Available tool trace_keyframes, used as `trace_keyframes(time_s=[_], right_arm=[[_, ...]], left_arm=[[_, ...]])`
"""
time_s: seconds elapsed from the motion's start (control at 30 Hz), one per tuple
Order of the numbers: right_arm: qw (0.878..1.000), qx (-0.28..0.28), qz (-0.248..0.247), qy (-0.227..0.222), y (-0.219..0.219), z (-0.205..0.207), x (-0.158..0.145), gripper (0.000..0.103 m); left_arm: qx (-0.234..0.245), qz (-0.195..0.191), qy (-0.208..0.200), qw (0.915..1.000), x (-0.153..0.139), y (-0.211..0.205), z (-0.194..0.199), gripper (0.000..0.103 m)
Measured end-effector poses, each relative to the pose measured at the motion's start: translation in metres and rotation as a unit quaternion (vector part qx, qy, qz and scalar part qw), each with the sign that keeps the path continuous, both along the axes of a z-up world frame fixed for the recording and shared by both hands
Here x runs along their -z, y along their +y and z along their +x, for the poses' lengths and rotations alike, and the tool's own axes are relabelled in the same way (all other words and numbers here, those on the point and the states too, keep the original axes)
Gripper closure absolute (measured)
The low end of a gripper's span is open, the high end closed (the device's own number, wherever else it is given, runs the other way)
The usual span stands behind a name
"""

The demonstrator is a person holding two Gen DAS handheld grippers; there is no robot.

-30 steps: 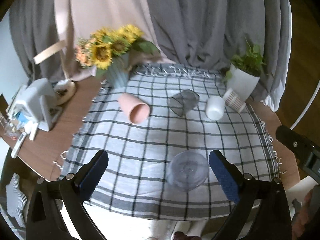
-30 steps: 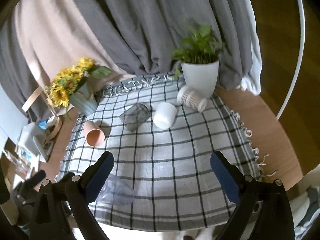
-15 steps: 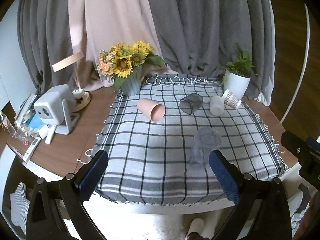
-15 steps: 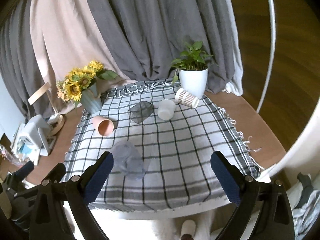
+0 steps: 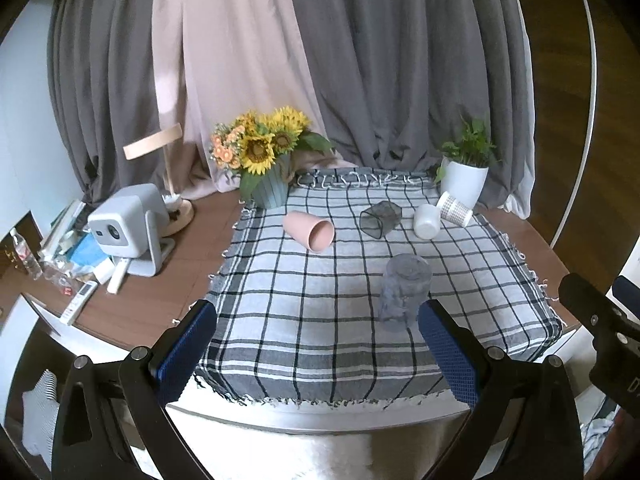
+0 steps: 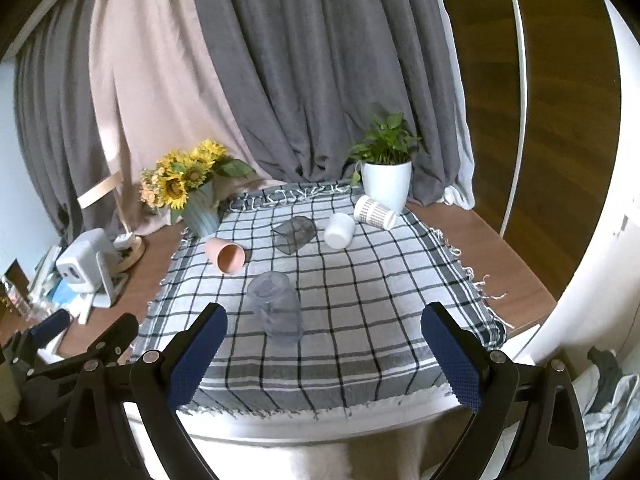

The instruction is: Flip cup upside down

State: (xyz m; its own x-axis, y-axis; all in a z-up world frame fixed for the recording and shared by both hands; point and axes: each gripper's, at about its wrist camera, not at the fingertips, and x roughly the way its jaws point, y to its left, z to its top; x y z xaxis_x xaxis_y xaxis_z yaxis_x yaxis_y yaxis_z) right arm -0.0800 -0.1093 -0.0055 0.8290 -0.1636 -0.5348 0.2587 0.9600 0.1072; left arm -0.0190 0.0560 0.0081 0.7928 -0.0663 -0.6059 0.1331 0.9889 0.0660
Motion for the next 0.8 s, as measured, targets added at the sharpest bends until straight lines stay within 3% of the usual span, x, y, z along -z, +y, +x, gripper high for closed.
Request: trace_keyframes(time_s=[0.37,0.8], right_arm=[[1.000,-0.011,0.009,-0.001,-0.012,-0.014,-0.001,0.005],[1.000,-0.012,0.010,0.000,-0.016,-0.021,-0.001,0.005]], left_arm=[[-0.008,-0.004,-0.021,0.9997,-0.009,-0.010,-0.019,0.000],[-0.010,-0.002,-0.018,0.9998,-0.009,-0.016,-0.028,0.000]])
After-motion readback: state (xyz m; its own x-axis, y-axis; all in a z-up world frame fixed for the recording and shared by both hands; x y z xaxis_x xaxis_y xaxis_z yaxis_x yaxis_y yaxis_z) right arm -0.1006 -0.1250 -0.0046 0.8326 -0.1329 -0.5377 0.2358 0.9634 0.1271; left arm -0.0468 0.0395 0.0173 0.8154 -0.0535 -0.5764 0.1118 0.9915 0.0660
